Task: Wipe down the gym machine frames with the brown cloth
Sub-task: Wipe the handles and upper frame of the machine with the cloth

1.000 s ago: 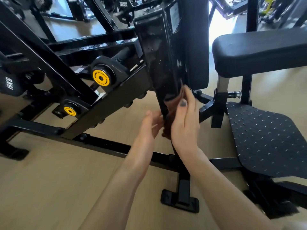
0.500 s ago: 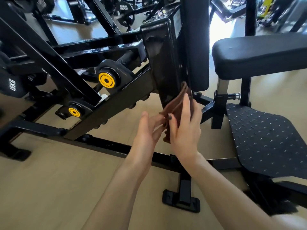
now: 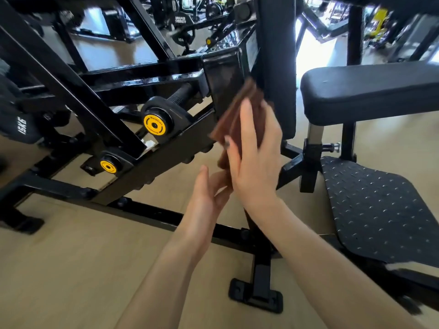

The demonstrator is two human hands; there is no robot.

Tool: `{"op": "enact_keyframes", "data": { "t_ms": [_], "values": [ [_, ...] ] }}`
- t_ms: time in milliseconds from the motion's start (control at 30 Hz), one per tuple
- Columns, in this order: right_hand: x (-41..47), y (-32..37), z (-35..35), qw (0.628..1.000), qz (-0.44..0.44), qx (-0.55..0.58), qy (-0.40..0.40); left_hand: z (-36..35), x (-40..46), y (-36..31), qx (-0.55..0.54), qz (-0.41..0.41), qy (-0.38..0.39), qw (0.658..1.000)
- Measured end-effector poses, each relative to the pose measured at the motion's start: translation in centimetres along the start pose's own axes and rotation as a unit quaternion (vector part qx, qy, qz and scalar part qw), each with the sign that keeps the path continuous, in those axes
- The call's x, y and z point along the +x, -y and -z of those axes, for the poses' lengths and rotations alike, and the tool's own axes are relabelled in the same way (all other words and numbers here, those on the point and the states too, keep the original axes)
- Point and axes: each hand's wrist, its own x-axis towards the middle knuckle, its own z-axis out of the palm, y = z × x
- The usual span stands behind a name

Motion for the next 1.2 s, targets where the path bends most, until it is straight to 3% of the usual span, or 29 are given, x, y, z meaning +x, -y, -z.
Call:
{"op": "enact_keyframes", "data": {
  "t_ms": [133, 333, 467, 700, 1033, 1200],
  "values": [
    [-3.1, -1.7, 0.3, 0.999, 0.013, 0.016, 0.045, 0.2, -0.1, 0.0, 0.010, 0.011, -0.007, 1.000],
    [5.8, 1.5, -0.3, 0.996, 0.068, -0.007, -0.061, 0.2, 0.2, 0.2, 0.023, 0.002, -0.004, 1.000],
    [6.3, 1.0, -0.4, 0.993, 0.092, 0.005, -0.068, 0.4, 0.5, 0.2, 0.021, 0.001, -0.007, 1.000],
    [-2.9, -2.1, -0.6, 0.999, 0.020, 0.033, 0.029, 0.1, -0.1, -0.1, 0.015, 0.017, -0.010, 1.000],
    [6.6, 1.1, -0.2, 0.993, 0.045, 0.097, -0.055, -0.3, -0.3, -0.5, 0.034, 0.013, -0.010, 0.999],
    [-0.4, -1.4, -0.5, 0.994, -0.003, 0.107, 0.007, 0.0, -0.5, -0.1, 0.016, 0.023, -0.002, 1.000]
  ]
}}
